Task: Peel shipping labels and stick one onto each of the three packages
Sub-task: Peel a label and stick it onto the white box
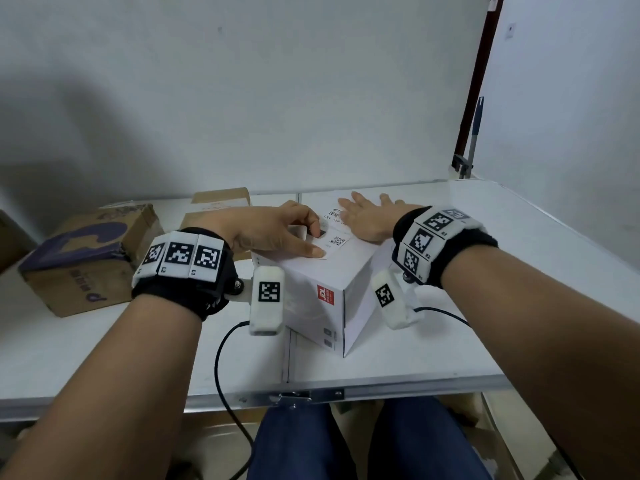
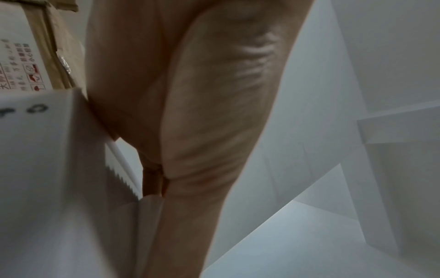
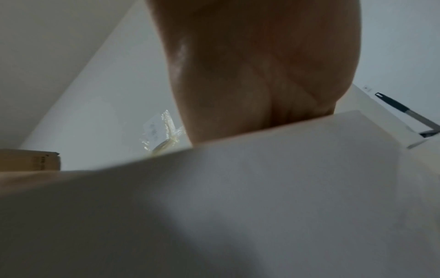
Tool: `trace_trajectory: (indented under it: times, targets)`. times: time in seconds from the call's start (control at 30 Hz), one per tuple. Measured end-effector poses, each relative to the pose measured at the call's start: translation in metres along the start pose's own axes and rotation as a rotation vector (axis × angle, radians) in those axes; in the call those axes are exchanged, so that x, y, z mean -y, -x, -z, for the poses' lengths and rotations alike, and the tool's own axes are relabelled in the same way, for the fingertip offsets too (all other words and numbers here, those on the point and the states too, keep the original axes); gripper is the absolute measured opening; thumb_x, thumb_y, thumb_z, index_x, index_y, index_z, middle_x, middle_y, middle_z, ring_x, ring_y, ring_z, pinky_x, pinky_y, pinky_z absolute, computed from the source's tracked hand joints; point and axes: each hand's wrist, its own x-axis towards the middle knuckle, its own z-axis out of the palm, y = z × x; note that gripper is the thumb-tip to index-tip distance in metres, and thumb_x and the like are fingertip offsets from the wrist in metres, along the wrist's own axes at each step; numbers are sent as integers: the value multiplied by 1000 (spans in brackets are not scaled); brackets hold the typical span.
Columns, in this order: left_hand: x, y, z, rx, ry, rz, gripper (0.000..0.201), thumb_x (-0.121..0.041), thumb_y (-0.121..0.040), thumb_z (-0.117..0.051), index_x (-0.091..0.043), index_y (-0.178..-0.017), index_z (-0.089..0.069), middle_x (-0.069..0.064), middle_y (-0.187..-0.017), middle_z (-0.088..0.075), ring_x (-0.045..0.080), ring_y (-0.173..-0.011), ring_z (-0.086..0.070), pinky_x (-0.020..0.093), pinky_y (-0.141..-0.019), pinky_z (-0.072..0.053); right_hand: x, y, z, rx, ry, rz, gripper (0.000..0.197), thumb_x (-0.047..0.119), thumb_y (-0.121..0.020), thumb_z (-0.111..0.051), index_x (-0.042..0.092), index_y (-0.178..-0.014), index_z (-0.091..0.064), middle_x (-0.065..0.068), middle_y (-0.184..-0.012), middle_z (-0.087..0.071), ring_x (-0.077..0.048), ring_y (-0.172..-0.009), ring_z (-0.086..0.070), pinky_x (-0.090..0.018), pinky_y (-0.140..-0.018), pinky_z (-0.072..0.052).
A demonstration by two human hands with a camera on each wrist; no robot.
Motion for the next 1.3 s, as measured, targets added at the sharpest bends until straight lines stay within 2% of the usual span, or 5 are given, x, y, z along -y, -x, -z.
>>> trace_trajectory:
  times: [0.5,0.67,0.9,1.0,1.3]
  targets:
    - [0,-3,1,-14,-30,-8,23,-41,-76,-77,-36,-86,-57,-13,-128,-45,10,-126,-41,32,-106,-32,-4,-3,7,-22,-60,-132,58,45,-102,-10,23,-153,5,4,-161,10,-34,-148,1,-47,-118,1]
    - [1,-6,4,-55,-24,-9,28,-37,-82,-72,-32,-107,-60,-11,-130,-42,11,-123,-41,26,-101,-34,-12,-3,6,-75,-43,-204,62,51,-99,-11,24,-154,2,1,-162,5,-33,-148,-5,-48,-118,-1]
    - [-9,-16,8,-137,-368,-169,43,-18,-89,-65,-37,-127,-55,-14,-151,-27,9,-130,-32,23,-101,-24,-24,3,-1,-137,-3,-317,69,62,-92,-12,27,-151,-14,-7,-159,-16,-35,-142,-23,-51,-113,-12]
    - [-19,-26,-4,-184,-550,-291,46,-4,-88,-59,-30,-126,-60,-10,-145,-44,15,-133,-36,23,-106,-25,-26,5,-1,-150,2,-339,69,62,-91,-13,26,-149,-21,-10,-156,-23,-36,-139,-29,-51,-111,-17]
    - [-25,-29,-20,-198,-486,-175,39,-54,-85,-59,-33,-117,-64,-21,-131,-57,6,-124,-48,25,-108,-32,-40,6,7,-76,-52,-298,62,59,-95,-11,34,-152,-2,-7,-161,-9,-35,-145,-17,-54,-117,-11]
